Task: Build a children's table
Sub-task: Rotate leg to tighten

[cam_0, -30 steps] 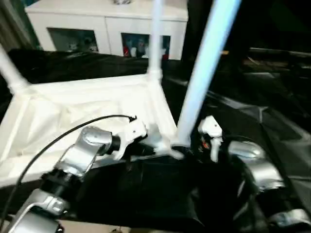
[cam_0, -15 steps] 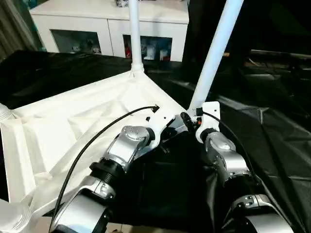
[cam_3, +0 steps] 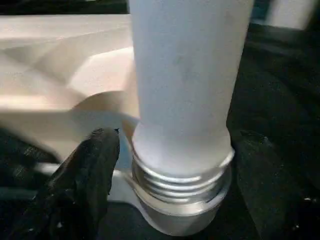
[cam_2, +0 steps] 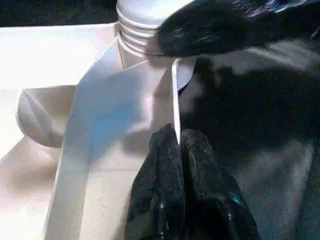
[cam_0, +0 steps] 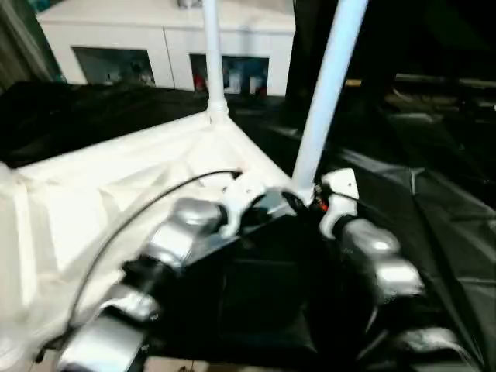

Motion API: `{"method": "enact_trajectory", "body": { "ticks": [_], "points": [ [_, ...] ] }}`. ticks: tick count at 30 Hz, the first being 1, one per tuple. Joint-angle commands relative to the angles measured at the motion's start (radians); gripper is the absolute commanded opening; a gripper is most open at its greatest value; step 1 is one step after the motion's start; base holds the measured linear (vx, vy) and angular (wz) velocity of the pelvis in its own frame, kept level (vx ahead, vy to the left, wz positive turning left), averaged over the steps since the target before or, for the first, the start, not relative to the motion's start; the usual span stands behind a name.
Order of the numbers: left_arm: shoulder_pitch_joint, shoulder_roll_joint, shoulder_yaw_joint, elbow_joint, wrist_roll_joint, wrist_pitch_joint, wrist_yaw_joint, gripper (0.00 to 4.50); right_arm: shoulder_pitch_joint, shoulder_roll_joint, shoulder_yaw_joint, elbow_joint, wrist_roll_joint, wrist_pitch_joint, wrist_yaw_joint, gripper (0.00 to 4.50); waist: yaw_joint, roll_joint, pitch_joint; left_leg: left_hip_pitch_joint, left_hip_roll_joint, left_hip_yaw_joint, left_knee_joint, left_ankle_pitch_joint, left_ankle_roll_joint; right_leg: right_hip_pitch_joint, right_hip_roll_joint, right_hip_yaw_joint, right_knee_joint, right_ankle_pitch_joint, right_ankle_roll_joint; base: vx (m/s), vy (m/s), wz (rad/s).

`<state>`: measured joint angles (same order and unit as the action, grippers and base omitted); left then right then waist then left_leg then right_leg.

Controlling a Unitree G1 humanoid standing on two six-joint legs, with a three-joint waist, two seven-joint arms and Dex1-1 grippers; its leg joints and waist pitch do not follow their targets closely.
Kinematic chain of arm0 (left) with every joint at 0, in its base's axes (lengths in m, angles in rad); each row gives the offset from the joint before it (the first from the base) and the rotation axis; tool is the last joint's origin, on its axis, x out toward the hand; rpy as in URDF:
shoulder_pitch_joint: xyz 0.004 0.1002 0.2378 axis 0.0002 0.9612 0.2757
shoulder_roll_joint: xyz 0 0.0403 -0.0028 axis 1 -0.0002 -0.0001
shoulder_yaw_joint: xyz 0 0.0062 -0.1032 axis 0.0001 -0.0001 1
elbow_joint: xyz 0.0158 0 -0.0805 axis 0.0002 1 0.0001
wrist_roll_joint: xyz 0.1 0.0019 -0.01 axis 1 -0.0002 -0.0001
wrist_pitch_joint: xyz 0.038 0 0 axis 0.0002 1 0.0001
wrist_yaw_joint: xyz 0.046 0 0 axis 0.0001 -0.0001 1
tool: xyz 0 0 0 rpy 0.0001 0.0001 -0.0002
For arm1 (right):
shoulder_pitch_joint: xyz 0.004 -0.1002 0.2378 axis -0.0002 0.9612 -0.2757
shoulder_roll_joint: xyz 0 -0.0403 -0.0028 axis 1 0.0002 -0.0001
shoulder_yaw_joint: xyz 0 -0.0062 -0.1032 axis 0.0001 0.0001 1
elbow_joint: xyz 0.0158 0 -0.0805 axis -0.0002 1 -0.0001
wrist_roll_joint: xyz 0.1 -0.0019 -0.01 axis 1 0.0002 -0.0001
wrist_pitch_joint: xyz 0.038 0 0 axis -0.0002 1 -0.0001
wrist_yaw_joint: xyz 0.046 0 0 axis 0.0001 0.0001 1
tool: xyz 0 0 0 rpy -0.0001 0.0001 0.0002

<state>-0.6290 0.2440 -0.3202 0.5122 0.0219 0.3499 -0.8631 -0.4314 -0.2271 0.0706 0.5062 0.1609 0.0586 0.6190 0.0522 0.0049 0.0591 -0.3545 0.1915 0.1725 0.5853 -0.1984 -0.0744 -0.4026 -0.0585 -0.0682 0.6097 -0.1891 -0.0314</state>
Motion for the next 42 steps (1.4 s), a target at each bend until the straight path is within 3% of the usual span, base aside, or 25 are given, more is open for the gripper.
{"method": "enact_trajectory", "body": {
  "ticks": [1,2,10,13,18,19,25,34,37,39,41,42],
  "points": [
    [0.029,0.035,-0.045,-0.018,0.008,0.002,-0.085,0.0,0.019,-0.047,0.057,-0.057,-0.006,-0.012,0.141,3.63,0.007,-0.004,-0.054,-0.004,0.036,-0.01,-0.065,-0.159,0.079,0.059,-0.083,0.052,-0.086,-0.231,-0.189,0.0,0.0,0.0],
    [0.04,0.064,-0.049,-0.043,-0.004,-0.018,-0.141,0.0,0.034,-0.091,0.069,-0.089,0.007,-0.007,0.219,3.63,0.007,-0.004,-0.053,-0.003,0.038,-0.01,-0.065,-0.161,0.079,0.058,-0.082,0.053,-0.086,-0.233,-0.191,0.0,0.0,0.0],
    [0.09,0.166,-0.077,-0.18,-0.067,-0.022,-0.328,0.0,0.063,-0.175,0.11,-0.166,0.024,-0.005,0.369,3.63,0.01,-0.004,-0.051,-0.002,0.042,-0.011,-0.069,-0.174,0.073,0.054,-0.084,0.054,-0.085,-0.252,-0.198,0.0,0.0,0.0],
    [0.099,0.182,-0.079,-0.205,-0.067,-0.013,-0.338,0.0,0.065,-0.183,0.122,-0.172,0.021,-0.008,0.393,3.63,0.013,-0.002,-0.053,0.004,0.043,-0.009,-0.068,-0.172,0.071,0.049,-0.082,0.056,-0.083,-0.228,-0.21,0.0,0.0,0.0],
    [0.108,0.191,-0.072,-0.225,-0.066,-0.006,-0.345,0.0,0.066,-0.181,0.143,-0.172,0.005,-0.011,0.428,3.63,0.016,-0.007,-0.056,-0.001,0.041,-0.009,-0.066,-0.145,0.073,0.056,-0.082,0.055,-0.075,-0.177,-0.219,0.0,0.0,0.0],
    [0.108,0.191,-0.071,-0.223,-0.064,-0.008,-0.342,0.0,0.064,-0.18,0.145,-0.169,0.002,-0.01,0.427,3.38,0.016,-0.007,-0.057,-0.001,0.04,-0.009,-0.065,-0.139,0.073,0.057,-0.082,0.055,-0.075,-0.176,-0.216,0.0,0.0,0.0],
    [0.111,0.197,-0.071,-0.233,-0.07,0.001,-0.339,0.0,0.056,-0.182,0.147,-0.158,0.002,-0.006,0.429,2.87,0.018,-0.009,-0.06,-0.002,0.038,-0.008,-0.063,-0.122,0.074,0.059,-0.082,0.055,-0.073,-0.174,-0.209,0.0,0.0,0.0],
    [0.117,0.197,-0.072,-0.231,-0.066,0.005,-0.343,0.0,0.067,-0.176,0.145,-0.164,0.004,-0.002,0.434,2.68,0.019,-0.008,-0.062,-0.002,0.037,-0.008,-0.06,-0.109,0.079,0.061,-0.081,0.054,-0.07,-0.143,-0.218,0.0,0.0,0.0],
    [0.107,0.169,-0.061,-0.202,-0.048,0.026,-0.278,0.0,0.067,-0.149,0.143,-0.132,-0.03,0.017,0.352,2.68,0.017,-0.008,-0.062,-0.002,0.038,-0.008,-0.06,-0.109,0.072,0.059,-0.08,0.054,-0.07,-0.148,-0.219,0.0,0.0,0.0],
    [0.083,0.13,-0.041,-0.154,-0.021,0.038,-0.178,0.0,0.048,-0.116,0.132,-0.066,-0.079,0.034,0.225,2.68,0.014,-0.006,-0.055,0.0,0.035,-0.007,-0.063,-0.137,0.057,0.054,-0.079,0.052,-0.079,-0.215,-0.208,0.0,0.0,0.0],
    [0.06,0.092,-0.023,-0.108,0.0,0.046,-0.088,0.0,0.028,-0.074,0.105,-0.006,-0.099,0.059,0.099,2.68,0.008,-0.009,-0.048,0.009,0.03,-0.01,-0.066,-0.219,0.022,0.051,-0.083,0.049,-0.099,-0.409,-0.159,0.0,0.0,0.0],
    [0.042,0.058,-0.01,-0.075,0.005,0.061,-0.029,0.0,0.017,-0.029,0.075,0.024,-0.095,0.077,0.003,2.67,0.008,-0.009,-0.049,0.01,0.033,-0.013,-0.067,-0.224,0.017,0.052,-0.085,0.05,-0.098,-0.42,-0.152,0.0,0.0,0.0]
  ]
}}
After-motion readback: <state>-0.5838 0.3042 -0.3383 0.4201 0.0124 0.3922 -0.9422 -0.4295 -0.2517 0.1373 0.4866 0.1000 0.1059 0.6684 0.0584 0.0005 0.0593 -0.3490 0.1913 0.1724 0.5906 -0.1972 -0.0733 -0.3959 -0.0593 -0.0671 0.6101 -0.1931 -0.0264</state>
